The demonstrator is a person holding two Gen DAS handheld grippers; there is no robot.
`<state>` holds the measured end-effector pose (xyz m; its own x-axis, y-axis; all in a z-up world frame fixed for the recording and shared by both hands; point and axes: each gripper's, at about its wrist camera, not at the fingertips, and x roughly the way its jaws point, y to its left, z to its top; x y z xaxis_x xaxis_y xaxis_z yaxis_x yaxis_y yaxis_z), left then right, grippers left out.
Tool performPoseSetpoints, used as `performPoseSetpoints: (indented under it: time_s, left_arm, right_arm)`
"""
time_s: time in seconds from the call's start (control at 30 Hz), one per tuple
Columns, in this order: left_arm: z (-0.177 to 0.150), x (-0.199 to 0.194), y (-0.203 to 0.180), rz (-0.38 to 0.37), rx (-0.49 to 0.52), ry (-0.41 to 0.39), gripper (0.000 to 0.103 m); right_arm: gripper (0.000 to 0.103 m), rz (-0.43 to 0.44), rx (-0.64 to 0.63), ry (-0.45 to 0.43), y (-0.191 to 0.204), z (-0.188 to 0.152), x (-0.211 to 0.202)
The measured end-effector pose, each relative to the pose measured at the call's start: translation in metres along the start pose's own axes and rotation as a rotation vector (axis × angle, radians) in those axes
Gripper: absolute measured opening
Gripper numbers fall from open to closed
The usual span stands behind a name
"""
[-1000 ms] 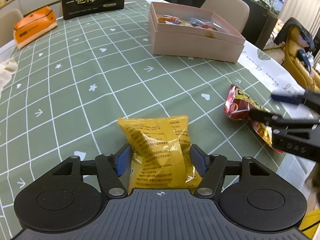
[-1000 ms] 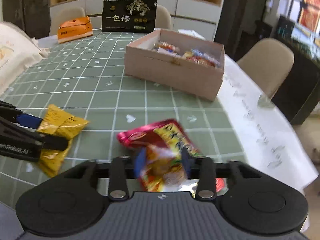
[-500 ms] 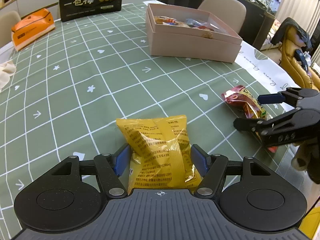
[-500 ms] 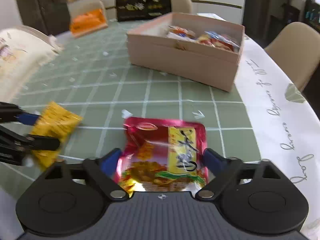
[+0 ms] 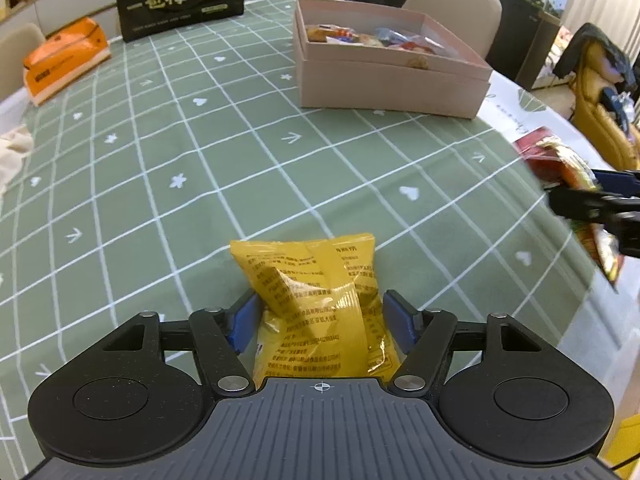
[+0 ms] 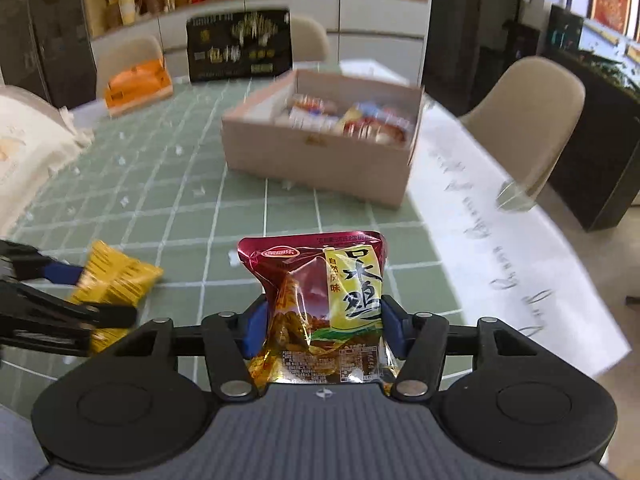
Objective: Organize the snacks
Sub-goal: 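Drop the yellow chip bag and red packet into the pink box with both tools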
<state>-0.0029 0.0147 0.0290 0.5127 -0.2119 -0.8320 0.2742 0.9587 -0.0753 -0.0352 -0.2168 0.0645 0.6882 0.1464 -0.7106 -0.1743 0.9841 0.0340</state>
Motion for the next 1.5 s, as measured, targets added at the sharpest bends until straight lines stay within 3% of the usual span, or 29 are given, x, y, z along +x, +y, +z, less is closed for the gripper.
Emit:
performPoseSetpoints:
  time_s: [0.1, 0.17, 0.3, 0.4, 0.43, 0.47, 0.53, 0.7, 0.83, 0.97, 1.0, 1.03, 1.07, 1.17, 1.23, 1.33, 1.5]
  left_arm:
    - [0.015, -0.010, 0.001, -0.078, -0.030, -0.040, 0.054]
    - [0.040, -0.030, 0.003, -0.153, -0.062, -0.136, 0.054]
    - [0.120, -0.063, -0.003, -0.240, -0.049, -0.311, 0.055]
    - [0.187, -0.058, -0.005, -0.292, -0.072, -0.410, 0.058]
    - [0.209, -0.044, -0.008, -0.291, -0.062, -0.395, 0.058]
    - [0.229, -0.024, -0.009, -0.296, -0.060, -0.330, 0.057]
    - [0.245, 0.006, 0.001, -0.324, -0.125, -0.267, 0.055]
    - [0.204, 0.010, 0.027, -0.373, -0.149, -0.317, 0.054]
    - [0.153, 0.003, 0.041, -0.326, -0.131, -0.303, 0.054]
    - [0.130, 0.002, 0.049, -0.299, -0.161, -0.263, 0.054]
    - [0.125, 0.006, 0.048, -0.292, -0.168, -0.244, 0.054]
    - [0.121, 0.010, 0.047, -0.278, -0.170, -0.230, 0.054]
    - [0.116, 0.012, 0.046, -0.258, -0.166, -0.219, 0.054]
    - [0.101, 0.016, 0.047, -0.203, -0.135, -0.205, 0.054]
    - [0.087, 0.013, 0.047, -0.181, -0.120, -0.200, 0.054]
    - [0.065, 0.013, 0.046, -0.146, -0.095, -0.187, 0.054]
    - [0.033, 0.013, 0.033, -0.070, -0.027, -0.184, 0.054]
  right_arm:
    - [0.057, -0.006, 0.021, -0.042, -0.010, 0.004, -0.023]
    - [0.057, -0.026, 0.040, -0.069, -0.018, 0.007, -0.038]
    - [0.057, -0.045, 0.085, -0.129, -0.033, 0.018, -0.062]
    - [0.058, -0.053, 0.109, -0.158, -0.038, 0.030, -0.069]
    - [0.058, -0.061, 0.111, -0.161, -0.039, 0.033, -0.069]
    - [0.058, -0.071, 0.110, -0.161, -0.038, 0.037, -0.068]
    - [0.058, -0.074, 0.101, -0.153, -0.035, 0.044, -0.065]
    - [0.059, -0.107, 0.087, -0.101, -0.036, 0.051, -0.058]
    - [0.059, -0.096, 0.113, -0.093, -0.044, 0.067, -0.049]
    - [0.059, -0.052, 0.135, -0.162, -0.040, 0.123, -0.034]
    - [0.062, -0.055, 0.135, -0.190, -0.037, 0.141, -0.028]
    - [0.075, -0.061, 0.145, -0.215, -0.035, 0.157, -0.020]
    - [0.080, -0.063, 0.169, -0.247, -0.034, 0.178, -0.007]
    - [0.081, -0.018, 0.142, -0.196, -0.031, 0.211, 0.036]
    - [0.081, -0.035, 0.151, -0.167, -0.033, 0.205, 0.047]
    - [0.081, -0.001, 0.176, -0.136, -0.036, 0.171, 0.047]
    - [0.081, -0.021, 0.174, -0.044, -0.023, 0.088, 0.048]
